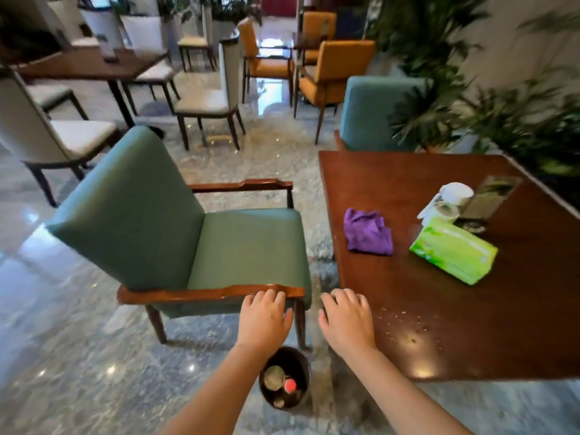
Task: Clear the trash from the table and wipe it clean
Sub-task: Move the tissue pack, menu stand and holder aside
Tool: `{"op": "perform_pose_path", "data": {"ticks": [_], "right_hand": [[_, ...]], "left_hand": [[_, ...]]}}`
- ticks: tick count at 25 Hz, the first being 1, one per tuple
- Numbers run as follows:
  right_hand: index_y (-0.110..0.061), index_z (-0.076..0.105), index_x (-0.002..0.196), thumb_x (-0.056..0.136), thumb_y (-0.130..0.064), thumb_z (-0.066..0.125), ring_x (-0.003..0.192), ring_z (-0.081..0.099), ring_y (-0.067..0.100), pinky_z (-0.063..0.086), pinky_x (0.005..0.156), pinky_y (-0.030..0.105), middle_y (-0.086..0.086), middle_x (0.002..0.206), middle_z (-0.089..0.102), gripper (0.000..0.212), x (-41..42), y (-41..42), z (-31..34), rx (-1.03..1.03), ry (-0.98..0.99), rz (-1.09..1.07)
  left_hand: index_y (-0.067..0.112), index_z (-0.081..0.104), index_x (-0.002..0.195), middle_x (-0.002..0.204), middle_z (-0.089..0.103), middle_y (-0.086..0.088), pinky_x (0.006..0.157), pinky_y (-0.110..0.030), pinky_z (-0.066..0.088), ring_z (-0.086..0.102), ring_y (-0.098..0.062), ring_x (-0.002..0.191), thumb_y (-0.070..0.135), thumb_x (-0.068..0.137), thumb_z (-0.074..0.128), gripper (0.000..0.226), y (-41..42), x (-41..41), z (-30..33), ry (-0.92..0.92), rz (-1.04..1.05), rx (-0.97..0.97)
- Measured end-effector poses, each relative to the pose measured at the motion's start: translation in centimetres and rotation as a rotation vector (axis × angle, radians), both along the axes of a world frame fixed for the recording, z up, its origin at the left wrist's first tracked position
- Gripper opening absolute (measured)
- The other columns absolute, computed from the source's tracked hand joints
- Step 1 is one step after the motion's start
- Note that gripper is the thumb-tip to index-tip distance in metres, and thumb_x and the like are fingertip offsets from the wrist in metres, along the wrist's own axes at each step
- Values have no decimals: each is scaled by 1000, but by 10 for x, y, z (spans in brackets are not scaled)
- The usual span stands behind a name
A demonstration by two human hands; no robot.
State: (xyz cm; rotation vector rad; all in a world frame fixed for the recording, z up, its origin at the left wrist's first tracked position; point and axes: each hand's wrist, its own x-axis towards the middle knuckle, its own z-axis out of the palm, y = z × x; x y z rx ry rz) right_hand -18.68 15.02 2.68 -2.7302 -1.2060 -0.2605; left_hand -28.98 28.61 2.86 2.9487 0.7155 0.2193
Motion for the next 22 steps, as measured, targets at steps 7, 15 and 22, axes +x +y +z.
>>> {"op": "perform_pose_path", "data": {"ticks": [7,15,22], "right_hand": [[-22,66,82,69,-33,54,80,61,24,50,73,38,-1,81,65,21,50,-64,25,54,-28,-208],[-20,67,89,65,-28,73,86,62,23,50,78,39,2,91,67,25,160,-132,20,62,-24,-214],[-20,66,97,70,-32,57,93,61,27,49,83,41,5,99,65,31,326,-224,3,47,-27,-27]], "left_hand": [[13,65,75,64,63,-2,50,-33,48,63,-26,57,31,67,78,24,-59,77,14,-68,-169,-20],[12,62,78,69,62,-2,53,-33,47,63,-26,62,29,77,68,18,-124,167,4,-172,-197,-39],[14,65,93,85,67,-3,63,-35,51,65,-27,78,41,80,40,39,-236,288,-34,-177,42,-107]]}}
